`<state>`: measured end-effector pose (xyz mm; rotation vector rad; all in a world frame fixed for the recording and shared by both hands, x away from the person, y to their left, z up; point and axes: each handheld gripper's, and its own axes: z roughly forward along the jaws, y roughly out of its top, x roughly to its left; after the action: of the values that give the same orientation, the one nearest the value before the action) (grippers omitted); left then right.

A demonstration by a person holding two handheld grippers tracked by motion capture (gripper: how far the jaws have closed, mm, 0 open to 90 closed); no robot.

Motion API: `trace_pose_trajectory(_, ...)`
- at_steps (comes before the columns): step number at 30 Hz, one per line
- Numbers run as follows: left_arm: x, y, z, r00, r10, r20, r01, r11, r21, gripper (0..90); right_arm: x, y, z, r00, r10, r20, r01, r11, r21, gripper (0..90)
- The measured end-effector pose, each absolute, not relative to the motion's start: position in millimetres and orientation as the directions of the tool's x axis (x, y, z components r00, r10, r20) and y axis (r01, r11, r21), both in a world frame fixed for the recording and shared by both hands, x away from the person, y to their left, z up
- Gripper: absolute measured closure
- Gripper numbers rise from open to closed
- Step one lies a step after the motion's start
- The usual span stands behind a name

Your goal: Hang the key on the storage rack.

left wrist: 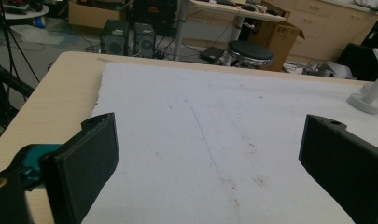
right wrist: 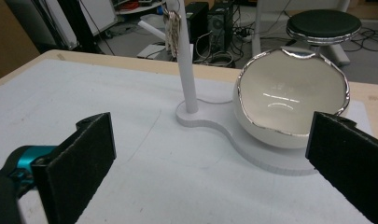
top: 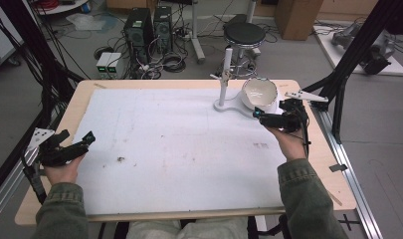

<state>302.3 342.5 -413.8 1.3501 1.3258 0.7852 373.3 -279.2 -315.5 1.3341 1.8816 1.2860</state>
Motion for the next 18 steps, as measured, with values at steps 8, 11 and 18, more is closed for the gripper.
trace_pose_trajectory(8,302.5,342.6,-414.1,0.173,0.964,-0.203,0.288,0.148,0.946,5.4,365.7,-289.5,-339.5,-0.394,0.911,0.124,0.437,0.067,0.897,0.6)
trace_pose_trajectory(11,302.8,342.2,-414.2,0.175,0.964,-0.202,0.288,0.147,0.946,5.4,362.6,-292.0,-344.0,-0.404,0.908,0.107,0.423,0.082,0.903,0.6)
trace_pose_trajectory(18,302.6,342.4,-414.1,0.178,0.963,-0.205,0.29,0.148,0.946,5.4,357.7,-292.7,-357.7,-0.404,0.908,0.108,0.428,0.083,0.9,0.6)
